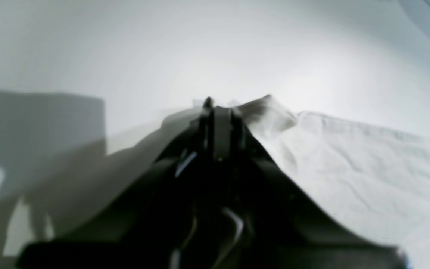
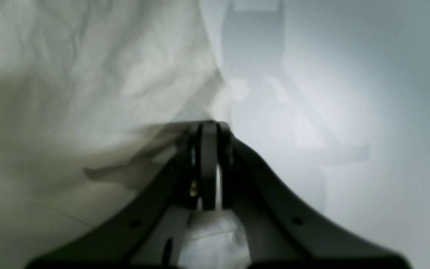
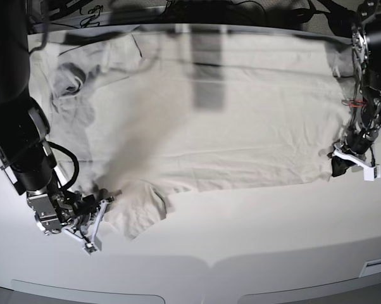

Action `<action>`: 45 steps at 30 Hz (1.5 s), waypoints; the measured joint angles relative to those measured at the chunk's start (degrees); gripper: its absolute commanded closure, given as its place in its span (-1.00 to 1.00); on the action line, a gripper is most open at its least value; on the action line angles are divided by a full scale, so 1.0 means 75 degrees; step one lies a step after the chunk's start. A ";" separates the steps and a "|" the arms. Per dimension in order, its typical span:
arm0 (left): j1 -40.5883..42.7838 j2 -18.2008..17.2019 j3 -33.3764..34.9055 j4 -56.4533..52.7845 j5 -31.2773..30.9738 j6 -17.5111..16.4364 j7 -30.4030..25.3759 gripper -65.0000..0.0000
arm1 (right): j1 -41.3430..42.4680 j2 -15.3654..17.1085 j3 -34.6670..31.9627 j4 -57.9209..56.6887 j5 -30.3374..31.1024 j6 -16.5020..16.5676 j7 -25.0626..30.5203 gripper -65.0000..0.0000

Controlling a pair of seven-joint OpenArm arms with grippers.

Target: Fold the T-shirt properly

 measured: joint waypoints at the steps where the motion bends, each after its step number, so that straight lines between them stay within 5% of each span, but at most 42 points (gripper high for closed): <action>1: 0.0000 0.0015 0.0000 0.0087 -0.0082 0.0003 0.0184 1.00 | 0.0006 0.0058 0.0221 0.0012 -0.0012 0.0259 -0.0026 1.00; 6: 0.0050 0.0082 0.0038 0.0516 -0.0405 0.0044 0.0769 1.00 | -0.0017 0.0149 0.1239 0.0035 -0.0192 0.1087 -0.0428 1.00; 15: 0.0172 0.0105 0.0058 0.1804 -0.0466 0.0140 0.1644 1.00 | -0.0003 0.0863 0.2189 0.0895 -0.0565 0.1137 -0.0892 1.00; 26: 0.0335 0.0187 0.0070 0.2145 -0.0501 0.0140 0.1871 1.00 | -0.0189 0.1743 0.2194 0.2451 0.0644 0.1244 -0.1716 1.00; 33: 0.0326 0.0184 0.0073 0.2209 -0.0813 0.0143 0.1909 1.00 | -0.1428 0.2299 0.2165 0.4529 0.1204 0.1247 -0.2022 1.00; 39: 0.0734 0.0187 0.0073 0.3077 -0.0807 0.0140 0.1906 1.00 | -0.2454 0.3264 0.2165 0.6709 0.1638 0.0434 -0.2087 1.00; 45: 0.1163 0.0198 0.0073 0.3660 -0.0772 0.0143 0.1915 1.00 | -0.2375 0.3375 0.2145 0.7012 0.1588 -0.0245 -0.2084 1.00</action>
